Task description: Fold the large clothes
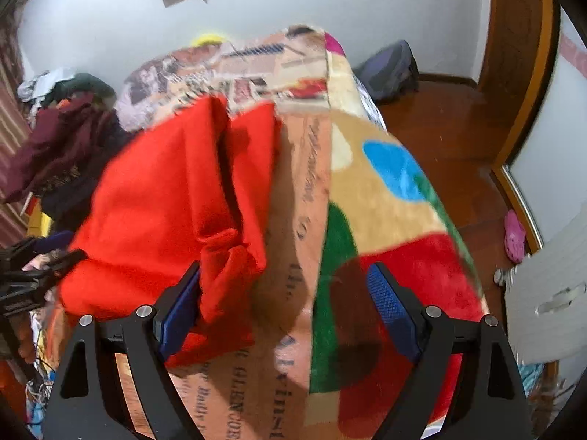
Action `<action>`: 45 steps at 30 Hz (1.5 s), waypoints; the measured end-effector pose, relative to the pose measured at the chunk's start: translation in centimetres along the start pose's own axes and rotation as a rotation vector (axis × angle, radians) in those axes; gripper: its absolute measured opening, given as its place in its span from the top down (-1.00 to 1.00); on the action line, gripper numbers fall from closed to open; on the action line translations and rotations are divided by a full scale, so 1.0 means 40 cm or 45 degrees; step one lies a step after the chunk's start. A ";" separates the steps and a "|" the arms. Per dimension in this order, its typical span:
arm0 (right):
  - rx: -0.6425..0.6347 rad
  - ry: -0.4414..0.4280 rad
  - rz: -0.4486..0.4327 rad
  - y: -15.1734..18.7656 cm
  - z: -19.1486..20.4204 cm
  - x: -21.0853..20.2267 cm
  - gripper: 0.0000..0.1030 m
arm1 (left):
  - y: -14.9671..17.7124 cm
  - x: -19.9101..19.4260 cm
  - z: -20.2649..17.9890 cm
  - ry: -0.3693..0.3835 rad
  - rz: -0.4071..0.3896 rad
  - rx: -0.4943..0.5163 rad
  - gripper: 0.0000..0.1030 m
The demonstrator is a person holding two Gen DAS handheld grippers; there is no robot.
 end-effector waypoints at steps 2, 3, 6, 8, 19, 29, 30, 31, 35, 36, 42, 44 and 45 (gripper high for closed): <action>-0.017 -0.035 -0.036 -0.025 0.017 -0.022 -0.66 | -0.008 -0.013 0.008 -0.020 -0.016 -0.002 -0.41; -0.024 -0.064 -0.049 -0.041 0.028 -0.030 -0.66 | -0.015 -0.021 0.016 -0.035 -0.027 -0.006 -0.41; -0.041 -0.148 -0.076 -0.076 0.066 -0.039 -0.66 | -0.026 -0.036 0.041 -0.078 -0.056 -0.022 -0.41; -0.046 -0.201 -0.079 -0.092 0.087 -0.031 -0.66 | -0.032 -0.040 0.062 -0.102 -0.067 -0.045 -0.41; 0.161 -0.370 0.180 -0.075 0.040 0.156 -0.66 | 0.012 0.077 0.149 0.234 0.169 -0.469 -0.42; 0.290 -0.651 0.381 -0.018 0.050 0.215 -0.70 | 0.022 0.167 0.107 0.648 0.289 -0.738 -0.53; 0.295 -0.662 0.385 -0.020 0.051 0.216 -0.70 | 0.019 0.171 0.102 0.668 0.290 -0.745 -0.53; 0.305 -0.672 0.389 -0.020 0.052 0.217 -0.67 | 0.017 0.172 0.095 0.691 0.294 -0.756 -0.54; 0.334 -0.708 0.378 -0.027 0.060 0.205 -0.23 | 0.014 0.172 0.089 0.739 0.295 -0.822 -0.53; 0.338 -0.736 0.378 -0.028 0.064 0.197 0.06 | 0.014 0.167 0.088 0.731 0.290 -0.827 -0.41; 0.347 -0.743 0.363 -0.054 0.083 0.154 0.51 | -0.012 0.074 0.098 0.705 0.208 -0.739 0.34; 0.345 -0.749 0.333 -0.079 0.099 0.134 0.55 | -0.037 0.047 0.103 0.691 0.174 -0.687 0.41; 0.336 -0.752 0.324 -0.090 0.109 0.128 0.56 | -0.059 0.016 0.102 0.659 0.142 -0.635 0.43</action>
Point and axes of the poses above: each gripper's, at about its wrist camera, not at the fingertips, and x roughly the way its jaws point, z to its left, y to its underside, the point moved 8 cm from there along x, roughly the way its jaws point, and after that the axes turned 2 degrees about z, right-handed, at the moved point
